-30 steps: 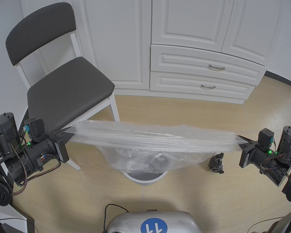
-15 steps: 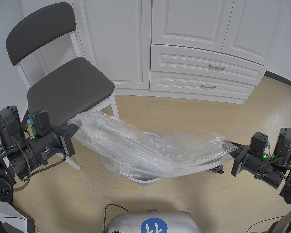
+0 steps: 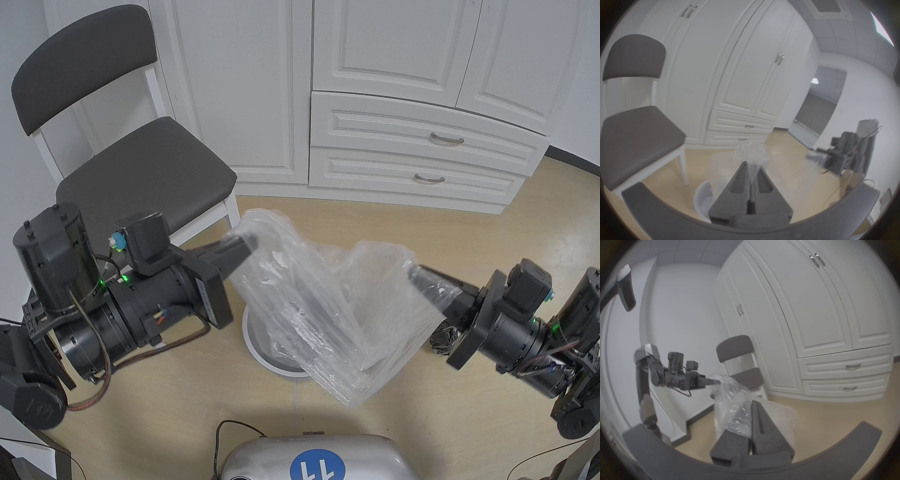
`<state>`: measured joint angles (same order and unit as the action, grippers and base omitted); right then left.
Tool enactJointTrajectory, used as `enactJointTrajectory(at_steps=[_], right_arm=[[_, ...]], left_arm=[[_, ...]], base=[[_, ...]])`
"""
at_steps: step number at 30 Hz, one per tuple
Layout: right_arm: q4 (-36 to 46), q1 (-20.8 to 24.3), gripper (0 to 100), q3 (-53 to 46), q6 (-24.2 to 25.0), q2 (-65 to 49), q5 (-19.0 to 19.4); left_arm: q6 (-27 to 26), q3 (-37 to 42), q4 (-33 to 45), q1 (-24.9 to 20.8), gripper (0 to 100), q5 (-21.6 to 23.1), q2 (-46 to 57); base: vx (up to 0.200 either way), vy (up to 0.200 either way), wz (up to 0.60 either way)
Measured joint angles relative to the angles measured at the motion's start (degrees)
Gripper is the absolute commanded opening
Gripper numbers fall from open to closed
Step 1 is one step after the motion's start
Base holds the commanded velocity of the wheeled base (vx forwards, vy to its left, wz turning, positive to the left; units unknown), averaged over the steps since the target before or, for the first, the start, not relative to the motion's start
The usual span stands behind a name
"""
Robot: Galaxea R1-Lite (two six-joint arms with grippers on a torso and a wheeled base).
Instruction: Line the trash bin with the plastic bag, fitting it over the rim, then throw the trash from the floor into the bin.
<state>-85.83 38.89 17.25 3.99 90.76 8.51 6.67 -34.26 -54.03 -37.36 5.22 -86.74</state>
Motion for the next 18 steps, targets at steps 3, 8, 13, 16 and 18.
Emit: enactJointTrajectory(at_steps=[3, 8, 13, 16, 18], right_arm=[[-2.3, 4.2, 0, -0.5, 2.5, 2.9, -0.4], [-3.1, 9.4, 0, -0.6, 4.7, 8.3, -3.3], [-3.1, 11.0, 0, 0.9, 6.5, 11.9, -6.7], [-3.2, 11.3, 0, 2.5, 7.5, 13.7, -8.8], [-3.1, 11.5, 0, 3.5, 8.2, 15.0, -10.4]], left_arm=[[2.0, 0.6, -4.0, -4.5, 0, 0.1, -0.7], [5.2, 1.2, -8.3, -9.5, 0, 0.0, -2.2], [5.9, 1.4, -9.2, -11.5, 0, -0.2, -4.5], [5.8, 1.3, -9.3, -11.6, 0, -0.2, -5.7], [5.7, 1.3, -9.2, -11.5, 0, -0.3, -6.4]], base=[[0.000, 0.000, 0.00], [0.000, 0.000, 0.00], [0.000, 0.000, 0.00], [0.000, 0.000, 0.00], [0.000, 0.000, 0.00]])
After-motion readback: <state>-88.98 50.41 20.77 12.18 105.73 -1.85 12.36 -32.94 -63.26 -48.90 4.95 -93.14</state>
